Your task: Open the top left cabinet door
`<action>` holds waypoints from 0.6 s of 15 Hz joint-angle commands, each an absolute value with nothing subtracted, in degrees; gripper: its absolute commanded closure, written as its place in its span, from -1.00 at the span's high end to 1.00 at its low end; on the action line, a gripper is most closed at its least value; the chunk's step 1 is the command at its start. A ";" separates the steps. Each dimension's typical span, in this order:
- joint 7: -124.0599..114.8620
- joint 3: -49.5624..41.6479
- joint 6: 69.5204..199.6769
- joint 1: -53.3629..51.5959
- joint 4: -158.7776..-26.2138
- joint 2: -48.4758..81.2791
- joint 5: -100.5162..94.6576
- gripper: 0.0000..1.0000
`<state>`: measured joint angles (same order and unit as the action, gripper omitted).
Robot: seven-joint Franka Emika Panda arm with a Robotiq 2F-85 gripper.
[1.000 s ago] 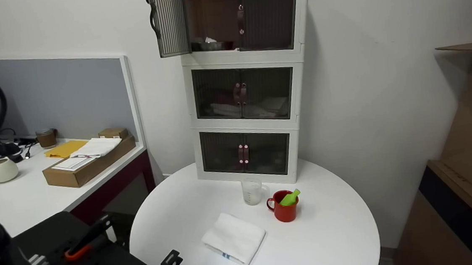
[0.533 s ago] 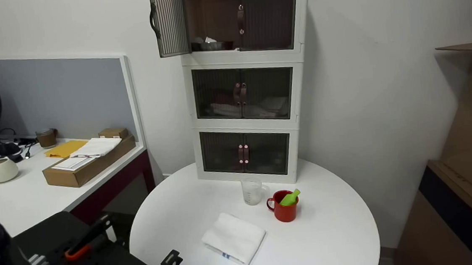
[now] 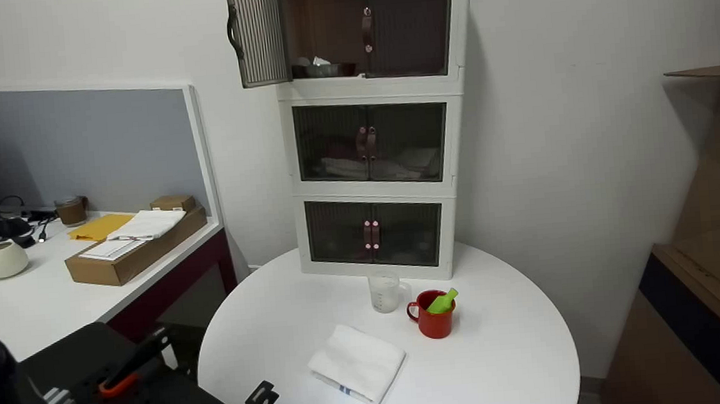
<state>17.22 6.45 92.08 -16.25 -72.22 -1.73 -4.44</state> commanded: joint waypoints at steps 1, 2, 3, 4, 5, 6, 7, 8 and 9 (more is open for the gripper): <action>18.84 4.31 91.09 -14.32 -67.76 -2.56 -2.52 1.00; 18.51 3.64 91.78 -13.70 -68.05 -2.99 -2.91 1.00; 18.74 2.63 92.11 -12.90 -68.95 -3.14 -2.72 1.00; 18.49 1.76 92.81 -12.18 -70.26 -3.47 -2.81 1.00; 18.42 0.80 93.46 -11.38 -72.13 -3.66 -2.83 1.00; 18.86 -0.21 93.71 -10.63 -73.91 -3.77 -1.82 1.00; 19.06 -1.14 94.60 -9.91 -76.46 -4.06 -1.20 1.00; 19.46 -1.89 95.72 -9.37 -78.84 -4.36 -0.47 1.00; 19.85 -2.53 96.48 -8.90 -81.15 -4.64 0.48 1.00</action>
